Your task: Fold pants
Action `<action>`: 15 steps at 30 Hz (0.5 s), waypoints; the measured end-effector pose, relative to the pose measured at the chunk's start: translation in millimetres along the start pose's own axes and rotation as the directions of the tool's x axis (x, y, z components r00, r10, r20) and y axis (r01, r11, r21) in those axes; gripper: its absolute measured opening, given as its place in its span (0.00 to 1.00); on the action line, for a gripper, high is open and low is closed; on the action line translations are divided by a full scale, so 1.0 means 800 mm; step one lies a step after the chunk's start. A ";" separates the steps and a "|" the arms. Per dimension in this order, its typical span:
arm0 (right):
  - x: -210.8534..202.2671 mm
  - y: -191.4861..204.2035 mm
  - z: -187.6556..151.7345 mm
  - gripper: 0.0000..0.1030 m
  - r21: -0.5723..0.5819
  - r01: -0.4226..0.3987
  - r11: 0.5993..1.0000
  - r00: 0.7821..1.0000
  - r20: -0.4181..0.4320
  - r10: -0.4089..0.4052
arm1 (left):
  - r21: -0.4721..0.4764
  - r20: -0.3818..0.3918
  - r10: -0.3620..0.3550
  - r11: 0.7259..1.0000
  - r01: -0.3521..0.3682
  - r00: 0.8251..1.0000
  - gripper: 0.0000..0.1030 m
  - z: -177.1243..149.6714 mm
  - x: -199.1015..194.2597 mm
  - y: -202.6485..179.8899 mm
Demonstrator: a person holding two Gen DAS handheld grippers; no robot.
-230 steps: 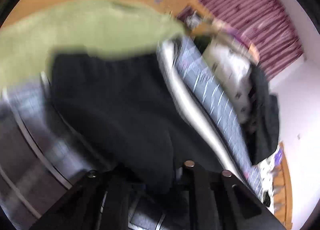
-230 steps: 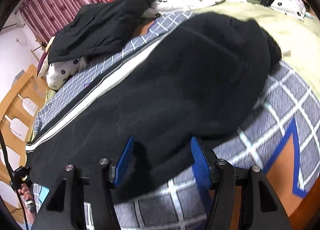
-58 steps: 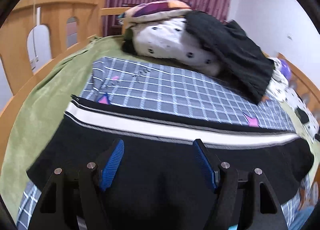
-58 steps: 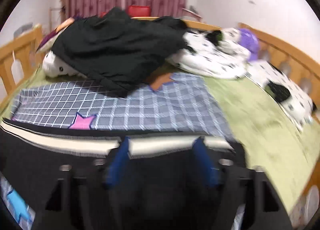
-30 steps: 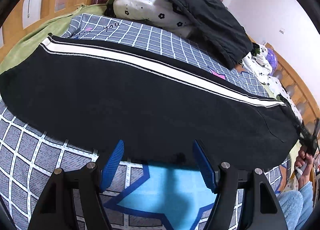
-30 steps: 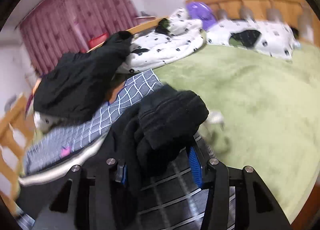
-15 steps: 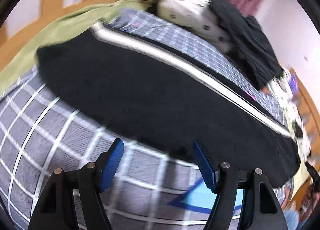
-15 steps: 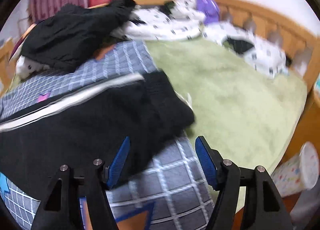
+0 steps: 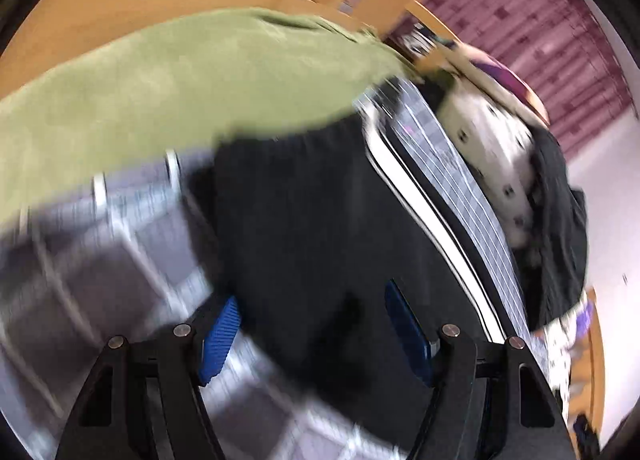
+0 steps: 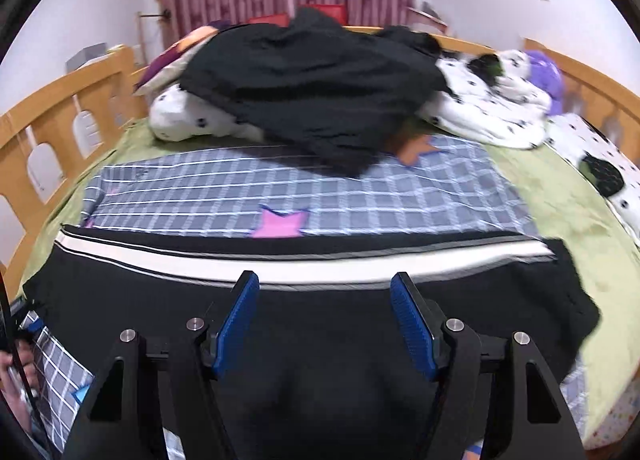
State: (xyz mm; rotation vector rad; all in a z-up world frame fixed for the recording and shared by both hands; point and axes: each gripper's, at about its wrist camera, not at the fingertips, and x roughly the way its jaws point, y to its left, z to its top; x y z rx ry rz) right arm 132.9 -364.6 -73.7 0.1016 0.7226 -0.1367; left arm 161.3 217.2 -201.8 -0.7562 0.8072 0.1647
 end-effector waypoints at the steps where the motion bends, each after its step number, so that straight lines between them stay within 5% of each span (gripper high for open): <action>1: 0.005 0.012 0.001 0.65 -0.010 -0.019 1.000 1.000 0.003 0.019 | -0.012 0.019 0.015 1.000 -0.015 1.000 0.67 0.013 0.005 0.004; 7: 0.051 0.046 -0.012 0.65 -0.015 -0.085 0.996 0.996 -0.006 0.085 | -0.047 0.069 0.048 0.998 -0.045 0.996 0.63 0.049 0.026 0.010; 8: 0.060 0.046 -0.017 0.65 -0.004 -0.084 0.996 0.996 -0.017 0.084 | -0.026 0.080 0.079 0.997 -0.077 0.994 0.57 0.050 0.028 0.005; 9: 0.068 0.040 -0.025 0.65 0.009 -0.078 0.997 0.996 -0.034 0.078 | -0.007 0.092 0.126 0.992 -0.125 0.988 0.38 0.052 0.030 0.001; 13: 0.085 0.011 -0.037 0.56 0.072 -0.045 0.996 0.993 -0.102 0.052 | -0.016 0.144 0.179 0.984 -0.179 0.973 0.26 0.054 0.020 0.001; 15: 0.082 -0.003 -0.036 0.56 0.109 -0.046 0.993 0.994 -0.093 0.056 | 0.039 0.196 0.254 0.963 -0.266 0.947 0.25 0.049 0.012 -0.026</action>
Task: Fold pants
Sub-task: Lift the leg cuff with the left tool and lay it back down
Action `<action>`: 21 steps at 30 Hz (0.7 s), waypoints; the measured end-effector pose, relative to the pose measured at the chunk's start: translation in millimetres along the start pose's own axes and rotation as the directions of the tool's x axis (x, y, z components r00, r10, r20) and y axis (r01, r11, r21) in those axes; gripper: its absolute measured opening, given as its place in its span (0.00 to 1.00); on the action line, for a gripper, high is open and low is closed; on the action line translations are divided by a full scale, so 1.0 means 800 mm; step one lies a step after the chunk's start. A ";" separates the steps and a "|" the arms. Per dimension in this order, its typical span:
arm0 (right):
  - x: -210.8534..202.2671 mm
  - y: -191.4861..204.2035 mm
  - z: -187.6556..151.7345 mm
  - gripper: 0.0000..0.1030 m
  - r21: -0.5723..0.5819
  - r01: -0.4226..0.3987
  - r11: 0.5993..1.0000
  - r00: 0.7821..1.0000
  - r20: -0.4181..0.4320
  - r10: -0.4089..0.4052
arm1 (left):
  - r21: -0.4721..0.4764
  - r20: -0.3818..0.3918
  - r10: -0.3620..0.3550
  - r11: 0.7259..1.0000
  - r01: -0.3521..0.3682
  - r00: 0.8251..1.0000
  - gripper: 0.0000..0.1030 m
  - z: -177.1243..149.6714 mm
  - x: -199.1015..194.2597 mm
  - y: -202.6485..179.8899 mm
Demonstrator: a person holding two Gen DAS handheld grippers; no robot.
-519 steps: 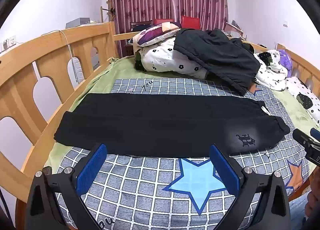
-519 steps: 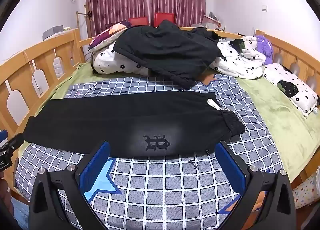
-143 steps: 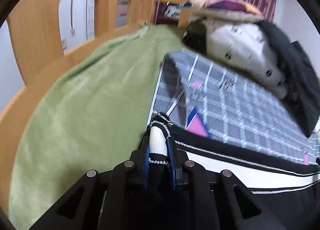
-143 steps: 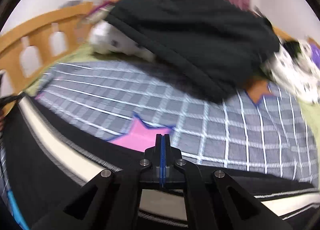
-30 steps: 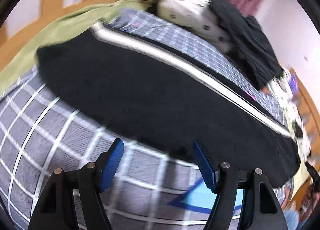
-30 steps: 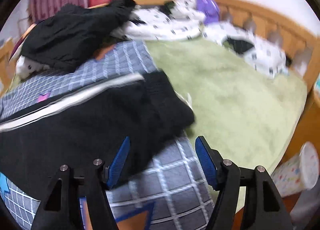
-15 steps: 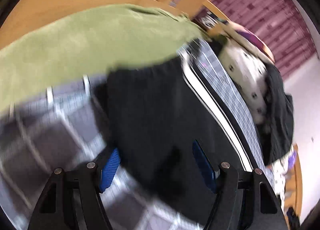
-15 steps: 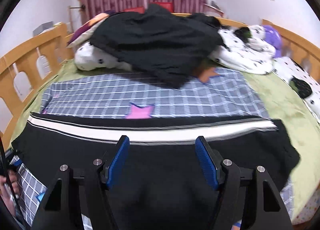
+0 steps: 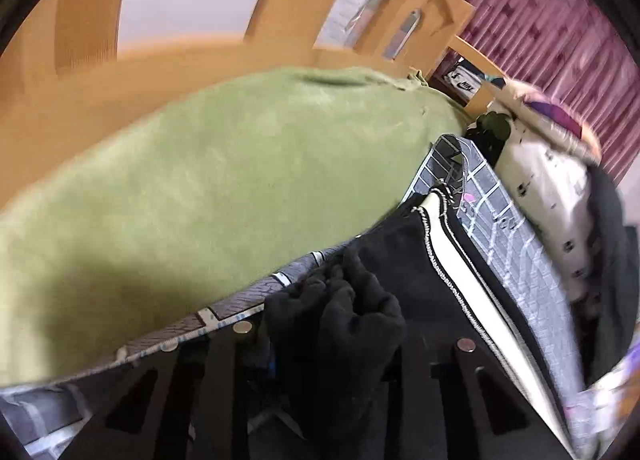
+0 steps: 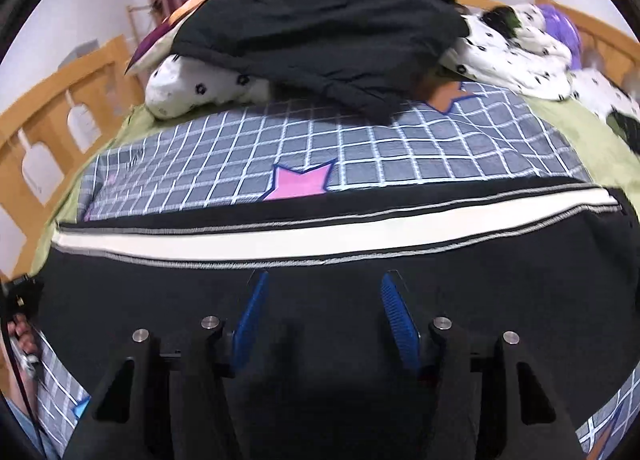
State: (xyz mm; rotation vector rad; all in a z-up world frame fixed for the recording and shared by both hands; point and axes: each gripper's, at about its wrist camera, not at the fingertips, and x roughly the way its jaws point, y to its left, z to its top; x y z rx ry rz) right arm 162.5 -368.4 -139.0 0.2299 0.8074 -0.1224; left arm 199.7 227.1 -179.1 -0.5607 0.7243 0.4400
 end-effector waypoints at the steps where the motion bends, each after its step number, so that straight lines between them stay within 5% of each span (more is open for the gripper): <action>1: -0.005 -0.005 0.000 0.56 0.005 0.006 1.000 1.000 0.016 -0.006 | 0.064 0.043 0.055 0.996 -0.057 0.998 0.25 -0.001 -0.013 -0.020; 4: -0.023 -0.019 -0.004 0.56 -0.011 0.021 1.000 0.999 0.047 -0.020 | 0.234 0.191 0.120 0.958 -0.164 0.974 0.22 -0.003 -0.057 -0.083; 7: -0.040 -0.039 -0.013 0.56 -0.021 0.044 0.999 0.997 0.066 -0.042 | 0.407 0.332 0.146 0.869 -0.281 0.932 0.22 -0.016 -0.101 -0.160; 9: -0.051 -0.060 -0.022 0.56 -0.010 0.048 0.999 0.996 0.070 -0.047 | 0.486 0.373 0.072 0.834 -0.261 0.925 0.22 -0.034 -0.132 -0.206; 13: -0.073 -0.103 -0.032 0.56 0.047 0.053 0.997 0.994 0.089 -0.057 | 0.644 0.360 -0.094 0.745 -0.175 0.928 0.22 -0.098 -0.185 -0.304; 17: -0.108 -0.142 -0.026 0.56 0.093 0.064 0.994 0.983 0.166 -0.079 | 0.772 0.253 -0.267 0.635 -0.027 0.930 0.21 -0.198 -0.226 -0.377; 21: -0.144 -0.173 -0.025 0.56 0.114 0.123 0.986 0.956 0.253 -0.149 | 0.875 0.088 -0.355 0.473 0.097 0.931 0.21 -0.327 -0.237 -0.424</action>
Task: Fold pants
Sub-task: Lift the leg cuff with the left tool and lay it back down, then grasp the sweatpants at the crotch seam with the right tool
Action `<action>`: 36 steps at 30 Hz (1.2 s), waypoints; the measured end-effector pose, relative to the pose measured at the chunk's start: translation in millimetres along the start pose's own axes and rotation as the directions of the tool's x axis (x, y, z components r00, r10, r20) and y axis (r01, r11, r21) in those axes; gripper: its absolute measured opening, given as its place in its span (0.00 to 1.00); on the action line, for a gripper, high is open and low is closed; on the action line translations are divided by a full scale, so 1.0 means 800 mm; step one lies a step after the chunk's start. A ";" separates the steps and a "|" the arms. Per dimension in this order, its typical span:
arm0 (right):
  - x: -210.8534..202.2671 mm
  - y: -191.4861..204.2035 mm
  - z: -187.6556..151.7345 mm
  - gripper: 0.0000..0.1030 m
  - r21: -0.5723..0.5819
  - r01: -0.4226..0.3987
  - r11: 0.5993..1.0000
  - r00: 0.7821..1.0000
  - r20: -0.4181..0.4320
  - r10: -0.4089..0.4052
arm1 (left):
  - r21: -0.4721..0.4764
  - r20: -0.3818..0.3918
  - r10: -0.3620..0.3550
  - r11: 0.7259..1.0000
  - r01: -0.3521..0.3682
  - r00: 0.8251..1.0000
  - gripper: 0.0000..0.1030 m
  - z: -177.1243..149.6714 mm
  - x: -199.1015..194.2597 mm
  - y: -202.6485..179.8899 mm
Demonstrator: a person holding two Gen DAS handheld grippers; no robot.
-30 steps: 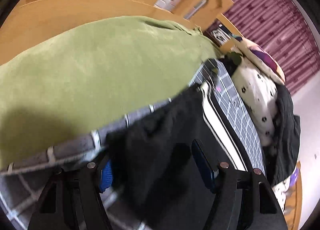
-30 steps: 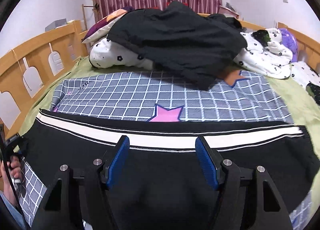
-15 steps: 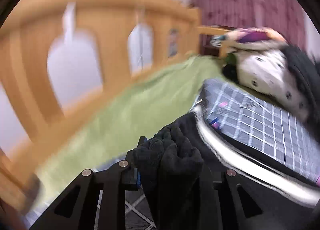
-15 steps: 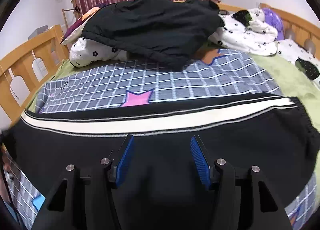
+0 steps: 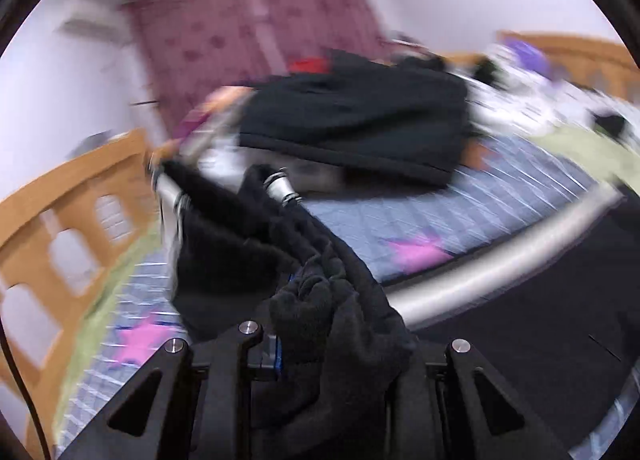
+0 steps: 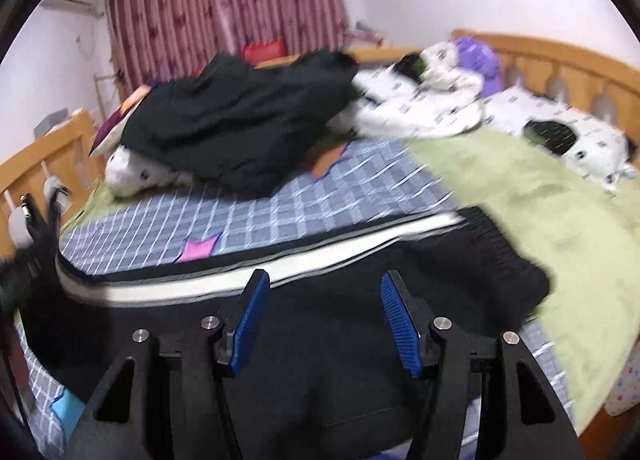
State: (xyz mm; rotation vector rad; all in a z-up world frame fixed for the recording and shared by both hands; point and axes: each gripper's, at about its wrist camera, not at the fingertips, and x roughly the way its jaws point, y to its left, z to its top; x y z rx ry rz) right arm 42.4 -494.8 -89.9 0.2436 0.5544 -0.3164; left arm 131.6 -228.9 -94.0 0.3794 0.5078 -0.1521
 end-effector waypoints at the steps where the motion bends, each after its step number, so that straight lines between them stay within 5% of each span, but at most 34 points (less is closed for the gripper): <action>1: -0.005 -0.009 0.001 0.56 0.009 0.005 1.000 1.000 0.012 -0.005 | 0.040 -0.021 -0.049 0.998 0.050 0.999 0.21 -0.013 0.001 -0.037; 5: -0.019 -0.044 0.003 0.56 0.084 -0.006 0.996 1.000 0.027 0.003 | 0.123 -0.147 -0.163 0.976 0.182 0.976 0.21 -0.073 0.007 -0.140; 7: -0.021 -0.055 0.003 0.56 0.113 -0.011 0.994 1.000 0.026 0.008 | 0.161 -0.161 -0.104 0.978 0.130 0.981 0.21 -0.090 0.010 -0.156; 9: -0.020 -0.061 0.003 0.56 0.129 -0.023 0.991 1.000 0.019 0.020 | 0.134 -0.165 -0.138 0.978 0.161 0.977 0.23 -0.089 0.004 -0.146; 12: -0.017 -0.057 0.004 0.56 0.137 -0.038 0.990 0.999 0.018 0.036 | 0.001 -0.208 -0.298 0.952 0.305 0.932 0.31 -0.078 0.001 -0.103; 14: -0.014 -0.049 0.005 0.56 0.128 -0.055 0.990 0.998 0.013 0.054 | -0.096 -0.203 -0.383 0.923 0.371 0.901 0.44 -0.077 -0.009 -0.063; 16: -0.010 -0.034 0.004 0.57 0.106 -0.069 0.992 0.998 0.001 0.069 | -0.151 -0.179 -0.431 0.900 0.408 0.884 0.80 -0.086 -0.022 -0.030; 21: 0.015 0.024 -0.017 0.57 0.058 -0.172 0.983 0.979 -0.100 0.177 | -0.194 -0.112 -0.393 0.910 0.367 0.913 0.80 -0.115 -0.053 0.057; 23: 0.030 0.057 -0.030 0.57 0.046 -0.230 0.972 0.957 -0.173 0.235 | -0.234 -0.120 -0.327 0.927 0.294 0.937 0.80 -0.129 -0.054 0.104; 27: 0.050 0.121 -0.053 0.56 -0.002 -0.325 0.946 0.916 -0.249 0.314 | -0.311 -0.157 -0.235 0.934 0.178 0.959 0.80 -0.148 -0.038 0.176; 32: 0.071 0.170 -0.094 0.22 -0.077 -0.337 0.938 0.888 -0.358 0.289 | -0.457 -0.179 -0.264 0.875 0.157 0.948 0.80 -0.178 -0.014 0.240; 34: 0.082 0.178 -0.119 0.19 -0.101 -0.323 0.941 0.871 -0.420 0.254 | -0.497 -0.187 -0.293 0.851 0.167 0.938 0.80 -0.187 -0.002 0.249; 36: 0.081 0.184 -0.139 0.19 -0.164 -0.292 0.942 0.888 -0.413 0.203 | -0.528 -0.191 -0.334 0.828 0.190 0.923 0.80 -0.194 0.009 0.251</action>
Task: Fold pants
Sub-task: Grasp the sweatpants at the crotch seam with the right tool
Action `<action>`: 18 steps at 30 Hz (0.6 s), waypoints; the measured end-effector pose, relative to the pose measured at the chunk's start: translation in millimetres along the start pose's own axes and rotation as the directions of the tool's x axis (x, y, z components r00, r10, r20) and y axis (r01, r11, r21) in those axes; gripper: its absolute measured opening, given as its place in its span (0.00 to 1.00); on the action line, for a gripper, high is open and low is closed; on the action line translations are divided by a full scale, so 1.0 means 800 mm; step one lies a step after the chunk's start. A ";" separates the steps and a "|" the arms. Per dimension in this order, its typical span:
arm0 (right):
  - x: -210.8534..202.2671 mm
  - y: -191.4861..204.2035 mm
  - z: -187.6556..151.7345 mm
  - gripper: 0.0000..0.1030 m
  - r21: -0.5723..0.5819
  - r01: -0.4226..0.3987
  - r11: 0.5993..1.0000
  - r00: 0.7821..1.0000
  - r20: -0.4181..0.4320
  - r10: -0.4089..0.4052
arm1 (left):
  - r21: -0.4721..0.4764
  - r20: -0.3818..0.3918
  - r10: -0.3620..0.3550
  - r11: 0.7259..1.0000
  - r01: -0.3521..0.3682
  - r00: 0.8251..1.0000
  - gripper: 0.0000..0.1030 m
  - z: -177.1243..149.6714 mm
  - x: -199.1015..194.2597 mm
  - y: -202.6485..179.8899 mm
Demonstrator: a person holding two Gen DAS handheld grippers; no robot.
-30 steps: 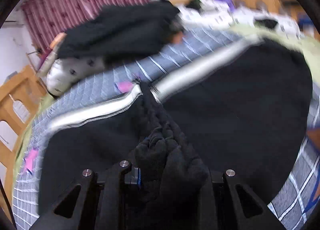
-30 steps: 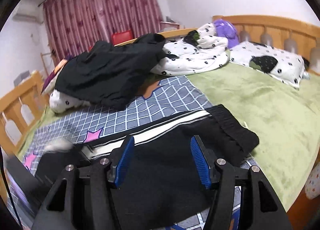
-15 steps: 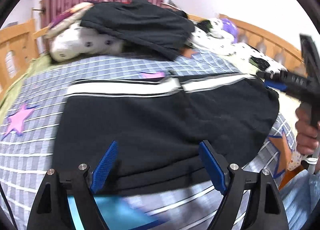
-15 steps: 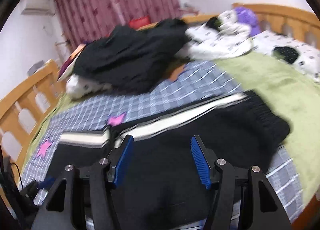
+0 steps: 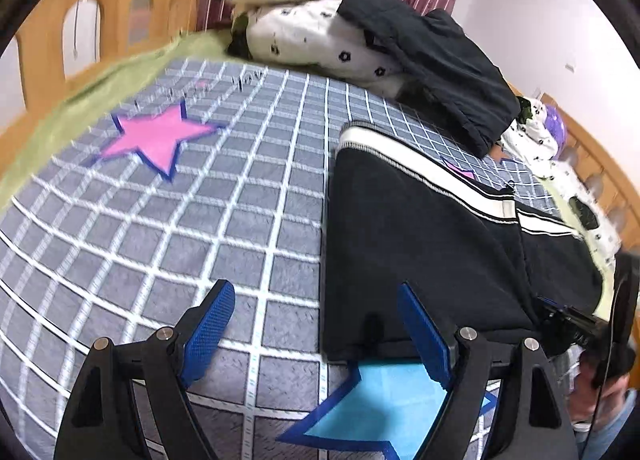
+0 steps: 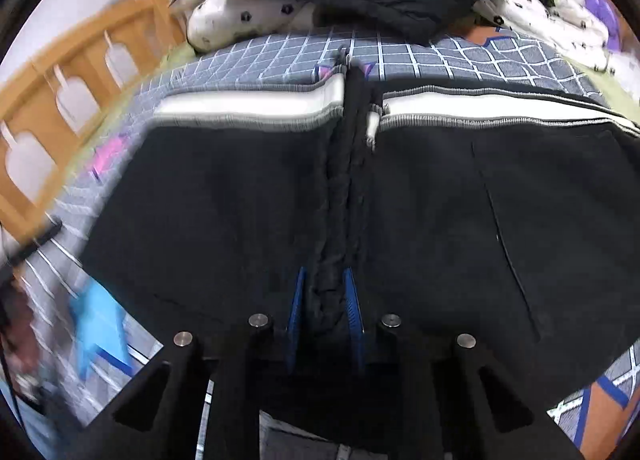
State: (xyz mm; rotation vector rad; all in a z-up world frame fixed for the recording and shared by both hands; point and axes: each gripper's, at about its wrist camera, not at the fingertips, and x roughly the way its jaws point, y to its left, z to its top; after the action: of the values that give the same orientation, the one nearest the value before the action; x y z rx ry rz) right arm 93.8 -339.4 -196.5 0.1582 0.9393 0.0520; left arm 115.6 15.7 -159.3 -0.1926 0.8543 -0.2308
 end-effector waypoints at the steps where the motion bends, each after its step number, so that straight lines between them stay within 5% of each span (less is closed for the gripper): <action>1: -0.002 0.005 -0.003 0.19 -0.022 0.017 1.000 1.000 0.013 -0.017 | -0.012 -0.020 -0.024 1.000 0.024 1.000 0.80 -0.003 0.006 0.001; 6: -0.005 -0.008 0.001 0.21 0.029 -0.016 0.999 1.000 -0.002 0.016 | 0.000 -0.099 -0.037 0.999 0.037 0.994 0.80 -0.019 0.042 -0.006; 8: -0.005 -0.011 -0.002 0.31 0.055 -0.014 0.998 1.000 0.020 0.013 | -0.002 -0.072 -0.025 1.000 0.025 0.997 0.80 -0.027 0.044 -0.007; 11: -0.006 -0.010 -0.004 0.31 0.050 -0.012 0.999 0.998 0.059 0.009 | -0.010 -0.048 -0.027 1.000 0.026 0.998 0.80 -0.025 0.039 -0.009; 14: -0.019 -0.005 0.000 0.27 0.020 0.014 1.000 0.994 0.112 -0.016 | -0.057 -0.037 -0.054 0.997 0.052 0.998 0.62 -0.014 0.035 -0.003; 18: -0.077 -0.014 0.024 0.27 -0.016 0.072 0.997 0.982 0.177 -0.068 | -0.066 -0.032 -0.044 0.997 0.042 0.998 0.60 0.009 0.030 0.001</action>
State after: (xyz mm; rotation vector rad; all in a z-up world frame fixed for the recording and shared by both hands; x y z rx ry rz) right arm 72.9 -359.9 -137.7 0.1069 0.7665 -0.0163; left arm 136.6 10.1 -172.0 -0.2688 0.8921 -0.2476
